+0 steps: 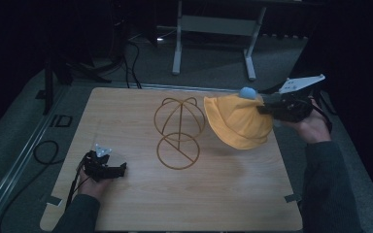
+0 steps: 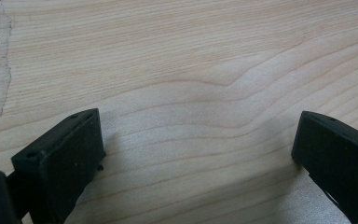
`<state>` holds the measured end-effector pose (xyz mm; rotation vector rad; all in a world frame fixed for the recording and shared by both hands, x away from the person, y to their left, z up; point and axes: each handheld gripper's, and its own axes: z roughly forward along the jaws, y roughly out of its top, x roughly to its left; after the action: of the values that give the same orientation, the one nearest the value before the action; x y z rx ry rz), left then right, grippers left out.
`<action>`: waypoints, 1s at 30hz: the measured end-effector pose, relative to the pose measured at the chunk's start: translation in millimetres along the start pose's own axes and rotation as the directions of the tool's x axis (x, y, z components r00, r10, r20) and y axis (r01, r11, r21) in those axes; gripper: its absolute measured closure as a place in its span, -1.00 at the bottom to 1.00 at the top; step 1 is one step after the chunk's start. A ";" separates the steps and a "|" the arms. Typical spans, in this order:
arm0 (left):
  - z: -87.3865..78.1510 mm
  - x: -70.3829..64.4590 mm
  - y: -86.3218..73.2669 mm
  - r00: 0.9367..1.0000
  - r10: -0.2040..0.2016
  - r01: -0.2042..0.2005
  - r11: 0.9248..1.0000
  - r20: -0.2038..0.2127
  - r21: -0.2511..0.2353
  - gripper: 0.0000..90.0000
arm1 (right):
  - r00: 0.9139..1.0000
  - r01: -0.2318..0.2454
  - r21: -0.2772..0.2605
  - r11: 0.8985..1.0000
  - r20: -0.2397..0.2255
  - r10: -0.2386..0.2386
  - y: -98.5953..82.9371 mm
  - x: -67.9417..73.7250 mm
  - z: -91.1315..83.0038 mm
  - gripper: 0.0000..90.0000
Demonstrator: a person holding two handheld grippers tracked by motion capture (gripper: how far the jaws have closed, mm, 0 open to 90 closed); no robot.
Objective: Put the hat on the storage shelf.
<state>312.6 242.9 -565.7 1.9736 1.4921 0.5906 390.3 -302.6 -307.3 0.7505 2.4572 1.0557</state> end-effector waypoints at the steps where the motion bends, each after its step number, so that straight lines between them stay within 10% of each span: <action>1: 0.0 0.1 0.0 1.000 0.001 -0.001 1.000 0.000 0.000 -0.95 | 1.000 -0.003 -0.003 1.000 -0.002 0.003 0.6 0.2 -0.5 0.89; 30: 0.1 0.1 0.1 1.000 0.001 -0.001 1.000 0.001 0.000 -0.95 | 1.000 0.021 -0.061 0.998 -0.021 -0.023 24.1 11.2 -0.5 0.89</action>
<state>312.7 243.0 -565.7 1.9748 1.4901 0.5903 389.1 -282.2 -290.2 0.6951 2.4342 1.1305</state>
